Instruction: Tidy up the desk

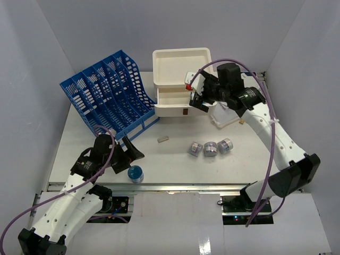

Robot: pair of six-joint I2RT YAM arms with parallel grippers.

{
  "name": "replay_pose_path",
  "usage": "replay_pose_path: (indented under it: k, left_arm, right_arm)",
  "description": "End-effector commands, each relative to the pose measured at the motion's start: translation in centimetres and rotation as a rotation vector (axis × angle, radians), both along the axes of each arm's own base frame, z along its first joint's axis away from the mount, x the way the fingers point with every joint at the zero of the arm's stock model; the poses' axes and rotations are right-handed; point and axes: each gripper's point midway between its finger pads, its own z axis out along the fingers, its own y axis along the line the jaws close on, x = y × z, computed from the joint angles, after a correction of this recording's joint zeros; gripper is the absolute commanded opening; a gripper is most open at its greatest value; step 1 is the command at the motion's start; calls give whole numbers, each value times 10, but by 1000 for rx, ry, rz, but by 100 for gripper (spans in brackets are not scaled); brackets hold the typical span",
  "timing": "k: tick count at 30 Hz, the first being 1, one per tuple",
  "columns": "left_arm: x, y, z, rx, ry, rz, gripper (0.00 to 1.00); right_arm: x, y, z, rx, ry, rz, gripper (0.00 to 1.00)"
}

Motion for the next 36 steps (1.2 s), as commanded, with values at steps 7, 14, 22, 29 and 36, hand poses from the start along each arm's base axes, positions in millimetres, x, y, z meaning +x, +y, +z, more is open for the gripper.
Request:
replay_pose_path:
  k: [7, 14, 22, 29, 36]
  left_arm:
    - [-24, 14, -9, 52, 195, 78, 98]
    - [-24, 13, -13, 113, 268, 30, 98]
    - [-35, 24, -20, 187, 356, 40, 98]
    - [-40, 20, -40, 216, 445, 8, 98]
    - [-35, 5, -56, 193, 464, -75, 96]
  right_arm:
    - [-165, -10, -53, 229, 283, 364, 93]
    - [-187, -30, -93, 262, 355, 351, 94]
    - [-196, -36, -107, 303, 394, 360, 94]
    - [-199, -37, -115, 329, 423, 373, 94]
    - [-202, -38, -125, 326, 443, 376, 94]
